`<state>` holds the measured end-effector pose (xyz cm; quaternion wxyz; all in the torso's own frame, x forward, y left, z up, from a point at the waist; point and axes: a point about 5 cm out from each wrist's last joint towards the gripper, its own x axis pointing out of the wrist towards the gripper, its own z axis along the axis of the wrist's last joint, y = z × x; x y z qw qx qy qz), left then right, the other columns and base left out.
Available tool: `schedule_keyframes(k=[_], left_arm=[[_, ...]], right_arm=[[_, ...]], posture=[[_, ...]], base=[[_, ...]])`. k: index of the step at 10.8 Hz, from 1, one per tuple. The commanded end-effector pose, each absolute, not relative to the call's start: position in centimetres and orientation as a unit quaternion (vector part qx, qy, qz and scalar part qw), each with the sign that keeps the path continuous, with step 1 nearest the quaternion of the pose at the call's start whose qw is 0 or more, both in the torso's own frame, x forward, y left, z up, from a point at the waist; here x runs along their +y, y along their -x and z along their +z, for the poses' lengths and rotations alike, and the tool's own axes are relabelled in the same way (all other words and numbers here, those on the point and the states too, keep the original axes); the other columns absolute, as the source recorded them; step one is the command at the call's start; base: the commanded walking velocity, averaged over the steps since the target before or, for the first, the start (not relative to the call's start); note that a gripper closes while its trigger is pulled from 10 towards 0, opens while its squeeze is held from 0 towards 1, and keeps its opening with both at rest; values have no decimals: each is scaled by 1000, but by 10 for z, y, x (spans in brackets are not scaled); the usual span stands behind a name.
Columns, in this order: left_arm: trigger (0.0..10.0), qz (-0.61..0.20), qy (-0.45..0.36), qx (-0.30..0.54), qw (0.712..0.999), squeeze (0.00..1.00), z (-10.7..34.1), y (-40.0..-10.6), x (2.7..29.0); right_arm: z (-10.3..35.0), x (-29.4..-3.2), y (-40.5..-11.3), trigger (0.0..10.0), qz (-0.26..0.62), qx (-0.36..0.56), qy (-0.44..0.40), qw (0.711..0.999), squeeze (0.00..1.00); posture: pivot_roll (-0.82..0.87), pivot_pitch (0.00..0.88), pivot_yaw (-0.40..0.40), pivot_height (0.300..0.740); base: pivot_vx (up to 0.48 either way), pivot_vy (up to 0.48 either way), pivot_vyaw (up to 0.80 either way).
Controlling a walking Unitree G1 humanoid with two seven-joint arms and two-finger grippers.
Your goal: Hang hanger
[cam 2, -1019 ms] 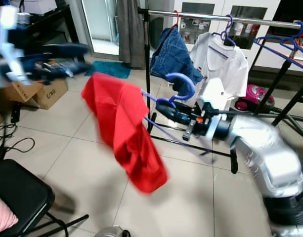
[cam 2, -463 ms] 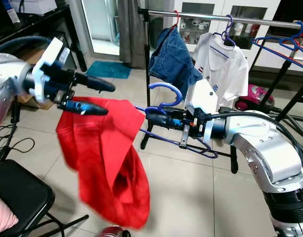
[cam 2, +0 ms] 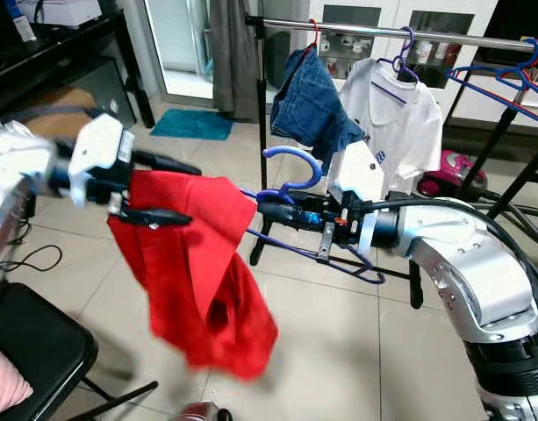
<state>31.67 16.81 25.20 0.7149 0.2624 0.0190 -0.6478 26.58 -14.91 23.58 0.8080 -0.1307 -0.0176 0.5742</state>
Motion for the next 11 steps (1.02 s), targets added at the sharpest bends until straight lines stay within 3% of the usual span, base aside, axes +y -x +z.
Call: schedule_keyframes(k=[1, 2, 4, 5, 6, 7, 11], left_arm=[[1137, -636, -256, 5, 728, 0, 260, -319, 171], [9725, -619, -254, -20, 743, 0, 269, -325, 174], [10000, -641, -200, -37, 740, 0, 285, -324, 173], [10000, -655, -216, 41, 723, 0, 267, -327, 183], [9294, -665, -206, 63, 715, 0, 261, -328, 184], [0, -667, -201, 71, 714, 0, 260, -330, 184], [0, -692, -194, 95, 689, 0, 261, -335, 180]], right_arm=[[247, -147, -263, 10000, 583, -44, 130, 801, 0], [247, -145, -260, 10000, 600, -38, 133, 788, 0], [245, -146, -258, 10000, 606, -33, 136, 783, 0], [246, -145, -256, 10000, 617, -31, 135, 775, 0], [246, -145, -255, 10000, 625, -29, 135, 768, 0], [247, -144, -254, 10000, 633, -27, 136, 762, 0], [253, -144, -250, 10000, 662, -19, 140, 736, 0]], posture=[[188, 0, 65, 740], [183, 0, 65, 740], [180, 0, 64, 740], [179, 0, 63, 740], [179, 0, 63, 740], [175, 0, 63, 740], [166, 0, 60, 740]], base=[[0, 0, 0], [0, 0, 0], [0, 0, 0], [0, 0, 0], [0, 0, 0], [0, 0, 0], [0, 0, 0]])
